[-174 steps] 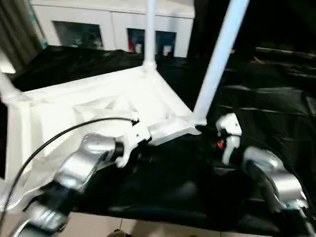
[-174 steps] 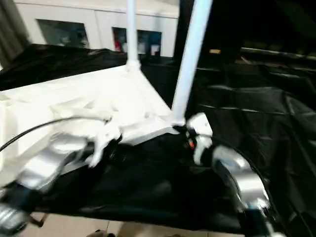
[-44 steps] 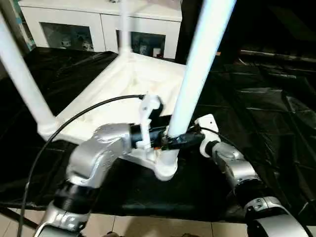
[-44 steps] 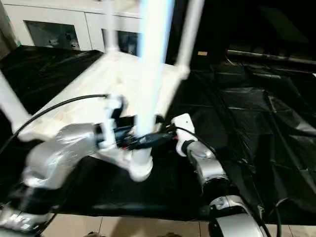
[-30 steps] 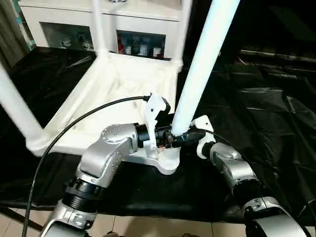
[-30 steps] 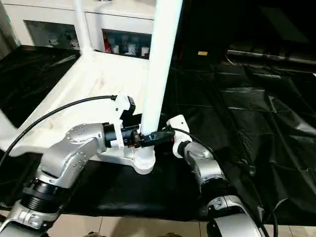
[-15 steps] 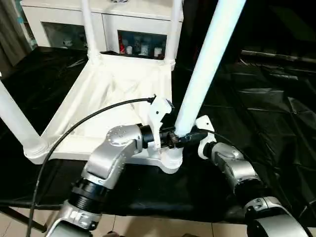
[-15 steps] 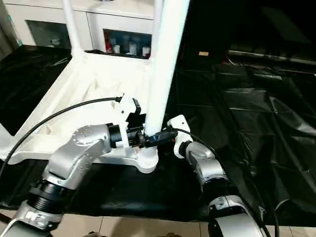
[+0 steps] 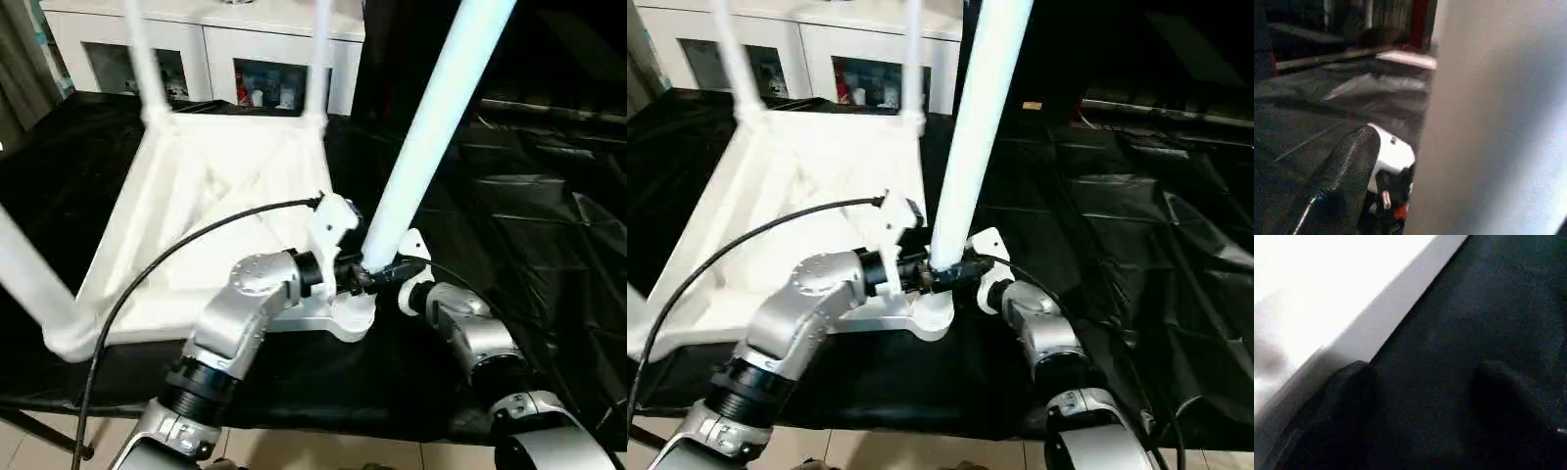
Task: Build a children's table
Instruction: Rotate table base
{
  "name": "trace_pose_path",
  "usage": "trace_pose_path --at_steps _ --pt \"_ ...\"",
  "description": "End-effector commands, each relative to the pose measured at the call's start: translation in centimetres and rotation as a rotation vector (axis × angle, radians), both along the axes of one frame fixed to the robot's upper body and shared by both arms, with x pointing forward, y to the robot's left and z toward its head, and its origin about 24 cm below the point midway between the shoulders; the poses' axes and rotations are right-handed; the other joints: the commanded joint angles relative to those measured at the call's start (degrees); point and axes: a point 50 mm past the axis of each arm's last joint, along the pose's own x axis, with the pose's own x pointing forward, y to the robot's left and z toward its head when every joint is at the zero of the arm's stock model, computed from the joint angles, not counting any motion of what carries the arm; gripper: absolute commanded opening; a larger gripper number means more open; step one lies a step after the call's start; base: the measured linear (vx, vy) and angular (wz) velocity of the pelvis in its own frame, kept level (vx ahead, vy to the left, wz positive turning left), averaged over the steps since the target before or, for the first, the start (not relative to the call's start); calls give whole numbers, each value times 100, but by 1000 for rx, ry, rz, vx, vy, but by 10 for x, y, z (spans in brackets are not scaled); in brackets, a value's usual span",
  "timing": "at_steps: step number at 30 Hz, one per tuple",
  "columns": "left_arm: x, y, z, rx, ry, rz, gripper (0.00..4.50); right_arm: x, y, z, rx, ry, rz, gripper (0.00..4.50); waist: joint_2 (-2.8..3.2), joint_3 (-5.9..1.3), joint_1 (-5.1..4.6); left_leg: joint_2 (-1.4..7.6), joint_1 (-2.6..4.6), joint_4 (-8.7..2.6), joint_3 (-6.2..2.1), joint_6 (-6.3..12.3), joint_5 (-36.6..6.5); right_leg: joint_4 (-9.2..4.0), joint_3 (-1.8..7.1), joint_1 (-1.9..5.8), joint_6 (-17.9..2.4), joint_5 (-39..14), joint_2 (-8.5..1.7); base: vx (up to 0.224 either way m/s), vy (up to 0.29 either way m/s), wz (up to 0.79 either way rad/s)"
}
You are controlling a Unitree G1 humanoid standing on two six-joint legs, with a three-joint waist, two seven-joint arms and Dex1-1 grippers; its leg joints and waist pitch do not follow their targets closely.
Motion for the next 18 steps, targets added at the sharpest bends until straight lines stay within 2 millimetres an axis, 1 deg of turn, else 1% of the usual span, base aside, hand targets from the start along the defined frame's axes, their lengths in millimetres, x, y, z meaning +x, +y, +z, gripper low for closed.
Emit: trace_pose_path --at_steps 1,2,3,4,5,6,7,8,9,11,12,13,14,15,16,18 --pt "3 2 1 36 -28 2 384 10 -1 16 41 -68 -44 384 28 -374 61 195 99 -446 -112 17 -1507 -454 147 277 -1268 -993 -307 0 0 0" --pt "1 8 -1 40 7 -35 395 12 -7 19 58 -79 -66 384 35 -374 74 198 112 -440 -107 23 -1489 -453 148 270 -1284 -960 -314 0 0 0" --pt "-2 13 -2 45 44 -80 400 13 -12 22 69 -88 -79 384 55 -383 86 196 115 -434 -98 49 -1381 -425 150 271 -1338 -819 -305 0 0 0" --pt "-7 21 -3 53 80 -133 400 14 -21 25 74 -101 -90 384 60 -385 111 193 121 -426 -96 37 -1320 -403 147 270 -1371 -738 -308 0 0 0" --pt "-9 24 -3 57 87 -147 412 14 -25 26 73 -105 -91 384 63 -382 119 190 116 -426 -84 77 -1222 -392 144 268 -1416 -588 -284 0 0 0" --pt "-9 24 -3 57 87 -147 428 14 -25 26 73 -105 -91 384 66 -379 129 192 126 -422 -79 83 -1193 -386 144 269 -1432 -512 -282 0 0 0" --pt "-9 28 -5 65 84 -146 439 13 -29 27 69 -107 -89 384 72 -372 138 181 121 -420 -68 97 -1155 -385 143 273 -1446 -430 -267 0 0 0" --pt "-12 40 -11 126 76 -157 439 11 -40 28 41 -112 -66 384 99 -372 163 185 136 -420 -70 92 -1200 -395 139 269 -1446 -462 -270 0 0 0" --pt "-12 42 -13 138 82 -165 439 10 -42 28 35 -112 -58 384 85 -373 167 183 125 -423 -73 94 -1209 -396 137 283 -1429 -485 -270 0 0 0" --pt "-19 57 -20 208 122 -226 439 4 -54 28 -12 -108 5 384 100 -366 199 189 132 -433 -73 72 -1262 -398 144 274 -1376 -595 -276 0 0 0" --pt "-20 59 -20 214 124 -228 439 4 -55 28 -17 -108 11 384 97 -364 212 187 144 -434 -71 62 -1283 -407 141 271 -1363 -626 -269 0 0 0" --pt "-21 64 -22 246 140 -241 439 0 -58 28 -33 -101 50 384 118 -364 225 189 146 -437 -74 30 -1298 -399 144 269 -1374 -632 -272 0 0 0" --pt "-22 66 -23 254 144 -243 439 -1 -59 28 -35 -99 59 384 112 -356 242 189 158 -442 -72 0 -1412 -416 142 261 -1356 -768 -268 0 0 0" --pt "-22 67 -24 262 146 -245 439 -2 -60 28 -40 -97 70 384 106 -348 234 192 154 -449 -70 -16 -1454 -419 149 256 -1360 -822 -273 0 0 0" --pt "-21 74 -28 316 153 -242 423 -6 -64 29 -70 -89 127 384 118 -347 241 190 150 -461 -86 -55 -1530 -429 143 262 -1340 -935 -275 0 0 0" --pt "-15 82 -33 373 135 -198 402 -14 -68 31 -110 -80 208 384 109 -345 238 196 146 -469 -94 -47 -1583 -435 145 269 -1283 -1006 -276 0 0 0"
